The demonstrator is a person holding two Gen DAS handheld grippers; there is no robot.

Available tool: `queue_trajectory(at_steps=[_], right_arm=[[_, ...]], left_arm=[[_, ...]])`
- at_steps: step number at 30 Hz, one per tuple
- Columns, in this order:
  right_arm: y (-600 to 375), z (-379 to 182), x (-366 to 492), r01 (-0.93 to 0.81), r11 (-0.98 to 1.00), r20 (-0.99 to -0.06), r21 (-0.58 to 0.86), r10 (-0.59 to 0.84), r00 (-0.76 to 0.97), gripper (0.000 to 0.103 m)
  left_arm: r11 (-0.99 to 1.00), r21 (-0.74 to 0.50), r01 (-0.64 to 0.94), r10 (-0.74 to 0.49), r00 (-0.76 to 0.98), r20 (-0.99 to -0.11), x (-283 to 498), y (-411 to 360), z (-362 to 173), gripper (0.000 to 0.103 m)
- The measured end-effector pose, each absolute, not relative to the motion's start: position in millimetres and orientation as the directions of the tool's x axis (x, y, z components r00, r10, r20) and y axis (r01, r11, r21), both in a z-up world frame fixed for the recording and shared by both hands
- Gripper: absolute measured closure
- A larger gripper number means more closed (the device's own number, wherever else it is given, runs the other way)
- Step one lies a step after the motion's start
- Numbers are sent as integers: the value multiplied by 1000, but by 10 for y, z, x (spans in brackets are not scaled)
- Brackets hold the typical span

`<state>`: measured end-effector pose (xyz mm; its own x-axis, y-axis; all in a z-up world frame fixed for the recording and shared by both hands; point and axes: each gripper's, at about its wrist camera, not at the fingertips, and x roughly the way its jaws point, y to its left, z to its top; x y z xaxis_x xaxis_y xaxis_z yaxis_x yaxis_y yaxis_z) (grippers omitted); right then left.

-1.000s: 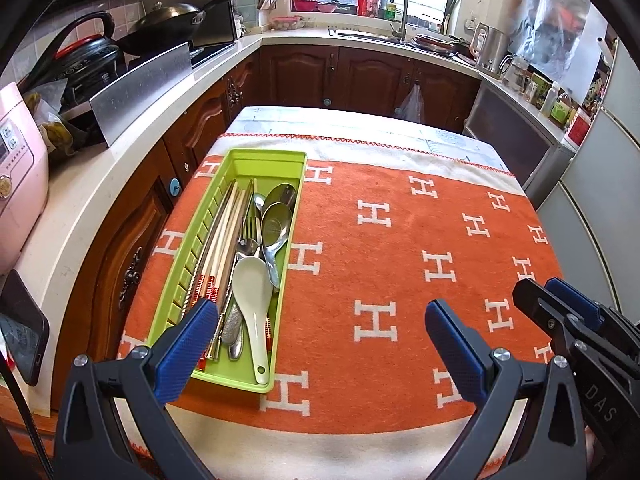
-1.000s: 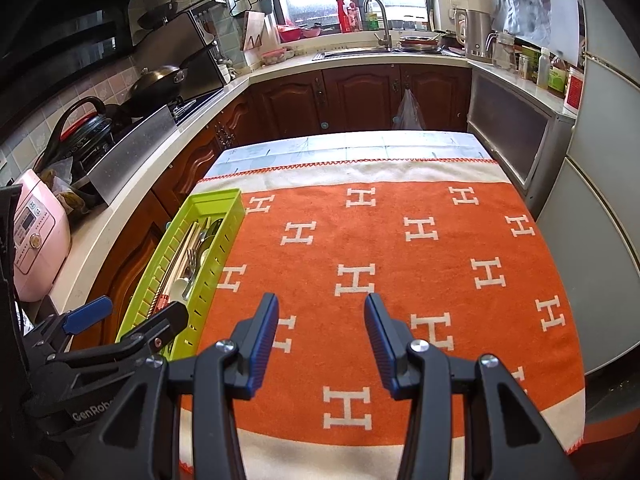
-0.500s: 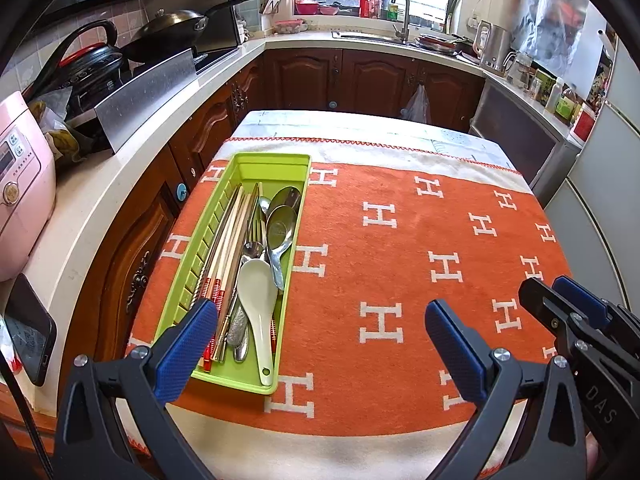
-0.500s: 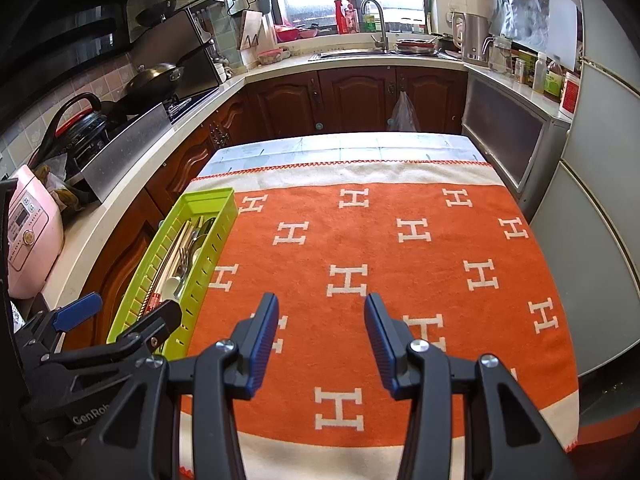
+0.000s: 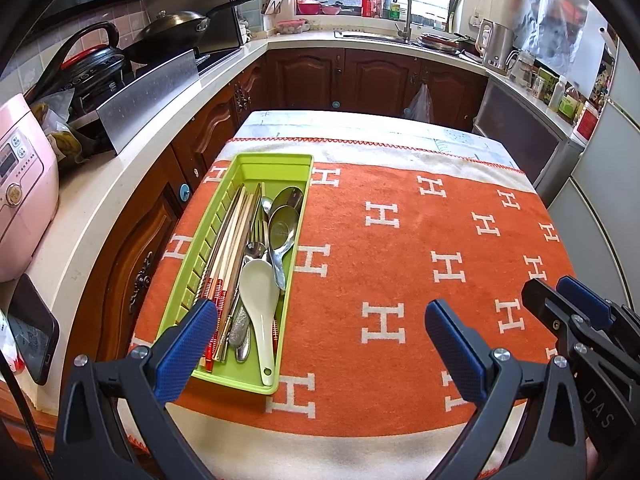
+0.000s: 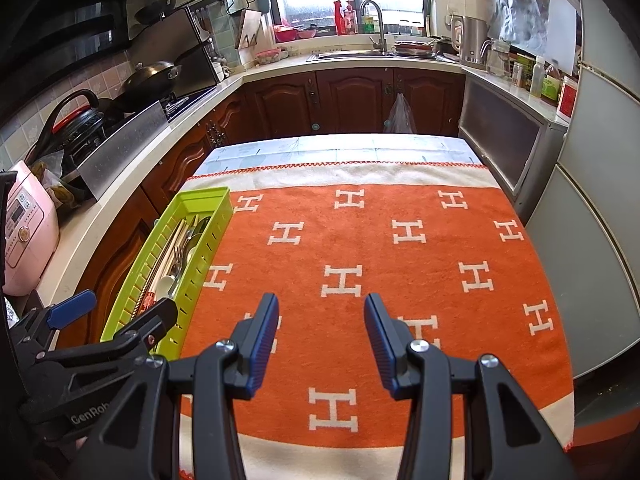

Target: Organize utensils

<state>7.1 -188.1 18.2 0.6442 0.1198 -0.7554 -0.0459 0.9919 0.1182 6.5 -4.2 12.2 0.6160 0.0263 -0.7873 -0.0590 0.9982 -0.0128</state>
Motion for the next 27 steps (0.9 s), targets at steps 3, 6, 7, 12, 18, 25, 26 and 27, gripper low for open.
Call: queue_trajectory(at_steps=[3,6,7,12,18,25,26,27], right_arm=[[-1878,182,73,-46,992,-757,119,121,643,58],[-1871,187,68,-45,992,-758,115,117,641,58],[-1866,185,68,-45,992,-757,118,119,643,58],[-1864,170,59,-44,992,-756,114,115,645,58],[-1874,164,53,-40,993,-756,111,110,645,58],[-1885,154,59,-36,993,-761,111,108,640,58],[-1891,151,59,-36,993,-761,111,108,639,58],[-1887,153,58,-35,993,-761,109,107,640,58]], left_arm=[[998,-10,-59,28,615,-788,67,-44,123,1],[998,-9,-62,31,613,-789,69,-50,127,1],[998,-8,-62,32,614,-788,64,-61,129,1],[998,-6,-63,34,613,-790,69,-63,130,1],[998,-33,-58,9,605,-796,73,-35,132,1],[998,-37,-59,5,598,-801,72,-68,106,1],[998,-37,-59,6,597,-802,71,-76,104,1],[998,-36,-59,7,598,-801,69,-80,105,1]])
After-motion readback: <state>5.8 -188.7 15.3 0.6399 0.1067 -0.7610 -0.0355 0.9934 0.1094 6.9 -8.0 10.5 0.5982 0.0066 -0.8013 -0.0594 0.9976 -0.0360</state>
